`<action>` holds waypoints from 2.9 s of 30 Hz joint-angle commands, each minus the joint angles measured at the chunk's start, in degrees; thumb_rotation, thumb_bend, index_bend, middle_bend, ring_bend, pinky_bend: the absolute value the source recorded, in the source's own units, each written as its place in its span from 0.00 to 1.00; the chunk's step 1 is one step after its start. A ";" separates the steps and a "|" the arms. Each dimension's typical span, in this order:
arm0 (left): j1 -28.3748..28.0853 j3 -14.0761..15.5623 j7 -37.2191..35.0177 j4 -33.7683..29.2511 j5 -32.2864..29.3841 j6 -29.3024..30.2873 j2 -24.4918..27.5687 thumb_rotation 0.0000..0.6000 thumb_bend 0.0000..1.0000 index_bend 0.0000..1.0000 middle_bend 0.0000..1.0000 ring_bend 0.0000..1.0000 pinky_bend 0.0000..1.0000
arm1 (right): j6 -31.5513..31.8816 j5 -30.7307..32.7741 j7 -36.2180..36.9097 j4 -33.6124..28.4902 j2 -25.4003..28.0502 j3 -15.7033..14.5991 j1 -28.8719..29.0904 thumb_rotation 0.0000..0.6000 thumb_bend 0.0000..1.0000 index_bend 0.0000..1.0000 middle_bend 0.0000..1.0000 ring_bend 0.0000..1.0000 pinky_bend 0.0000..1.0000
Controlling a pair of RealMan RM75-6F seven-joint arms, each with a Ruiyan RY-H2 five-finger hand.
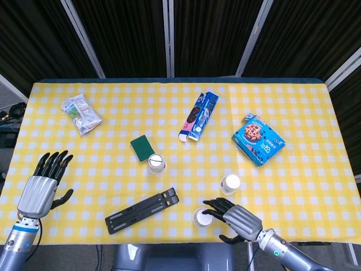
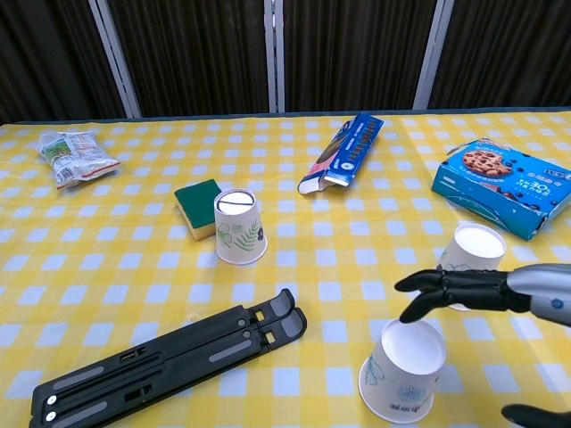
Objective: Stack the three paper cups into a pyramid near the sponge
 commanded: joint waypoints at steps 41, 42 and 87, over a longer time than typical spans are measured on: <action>1.79 -2.35 -0.40 -0.38 1.81 -2.50 0.46 1.00 0.28 0.00 0.00 0.00 0.00 | -0.46 10.27 -7.34 3.69 -8.45 2.01 0.87 1.00 0.30 0.39 0.06 0.00 0.00; 1.82 -2.38 -0.41 -0.39 1.80 -2.50 0.46 1.00 0.28 0.00 0.00 0.00 0.00 | -0.41 10.32 -7.48 3.62 -8.47 2.04 0.87 1.00 0.30 0.39 0.06 0.00 0.00; 2.39 -3.74 -3.60 -0.13 1.33 -3.51 1.77 1.00 0.28 0.00 0.00 0.00 0.00 | -2.22 37.75 -24.36 6.17 -16.80 21.00 11.38 1.00 0.30 0.40 0.06 0.00 0.00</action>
